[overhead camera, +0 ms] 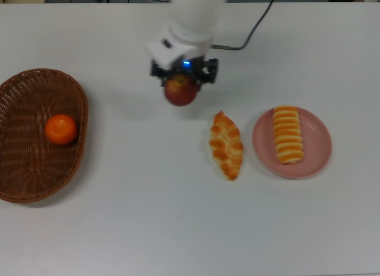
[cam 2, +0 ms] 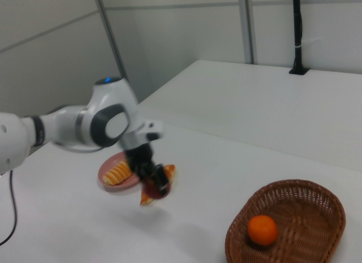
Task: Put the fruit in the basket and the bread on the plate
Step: 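Carry the apple into the wicker basket beside the orange, release, then move to the braided bread and grasp it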
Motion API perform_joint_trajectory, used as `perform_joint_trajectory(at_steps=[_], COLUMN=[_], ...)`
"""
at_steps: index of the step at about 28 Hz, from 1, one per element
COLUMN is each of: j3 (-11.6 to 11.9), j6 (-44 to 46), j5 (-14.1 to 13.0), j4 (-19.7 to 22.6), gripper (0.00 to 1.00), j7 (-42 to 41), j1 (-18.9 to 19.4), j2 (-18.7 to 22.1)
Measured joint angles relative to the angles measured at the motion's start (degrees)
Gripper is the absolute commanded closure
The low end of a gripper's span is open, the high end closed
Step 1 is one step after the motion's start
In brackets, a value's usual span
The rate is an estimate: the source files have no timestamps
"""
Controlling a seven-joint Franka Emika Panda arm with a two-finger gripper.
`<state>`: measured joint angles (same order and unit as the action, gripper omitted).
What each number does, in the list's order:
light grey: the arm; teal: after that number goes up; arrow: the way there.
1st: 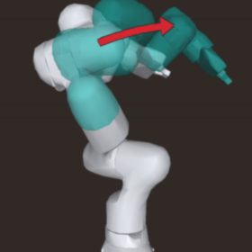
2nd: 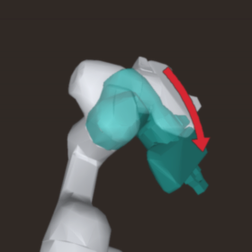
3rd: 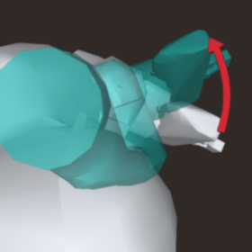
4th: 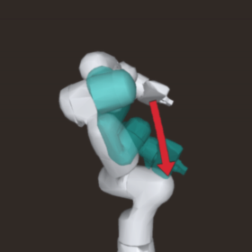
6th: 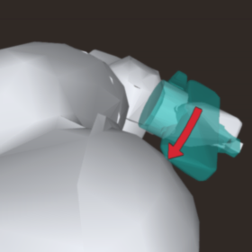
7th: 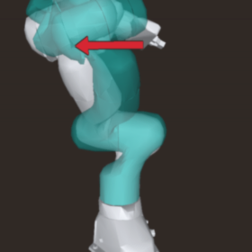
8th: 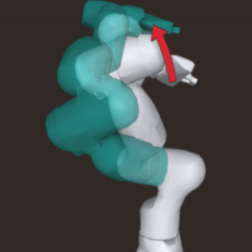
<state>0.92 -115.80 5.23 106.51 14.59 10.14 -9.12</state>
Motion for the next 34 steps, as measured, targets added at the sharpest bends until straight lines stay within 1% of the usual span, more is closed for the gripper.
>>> perform_joint_trajectory(at_steps=[4,8,9,12,14,19,21,22,23,26,27,29,31,32,33,34], j3=[0.10,0.14,0.15,0.16,0.16,0.17,0.19,0.20,0.20,0.22,0.23,0.22,0.22,0.22,0.22,0.22], j6=[0.26,-2.44,-4.40,-8.49,-11.29,-16.60,-18.25,-18.92,-19.35,-19.81,-19.81,-20.09,-21.09,-21.68,-22.19,-22.68], j5=[-0.62,-0.69,-0.74,-0.81,-0.80,-0.78,-0.77,-0.77,-0.77,-0.76,-0.76,-0.57,-0.25,-0.08,-0.02,0.00], j4=[-4.28,-6.62,-7.45,-9.40,-11.25,-13.73,-14.20,-14.42,-14.57,-14.90,-14.89,-14.89,-14.90,-14.90,-14.90,-14.90], gripper=[0.87,0.87,0.87,0.86,0.86,0.86,0.85,0.83,0.76,0.66,0.65,0.48,0.23,0.07,0.00,0.00], j7=[-2.02,-3.55,-4.16,-5.14,-5.38,-5.44,-5.47,-5.51,-5.62,-7.30,-7.91,-9.27,-10.23,-10.78,-11.30,-11.95], j1=[-6.12,-10.73,-12.33,-15.08,-16.73,-19.55,-20.66,-21.28,-21.89,-23.98,-24.41,-25.05,-25.37,-25.50,-25.59,-25.71], j2=[0.04,-0.70,-1.40,-3.68,-6.37,-12.32,-13.80,-14.37,-14.80,-15.84,-16.17,-17.21,-18.21,-18.69,-19.18,-19.90])
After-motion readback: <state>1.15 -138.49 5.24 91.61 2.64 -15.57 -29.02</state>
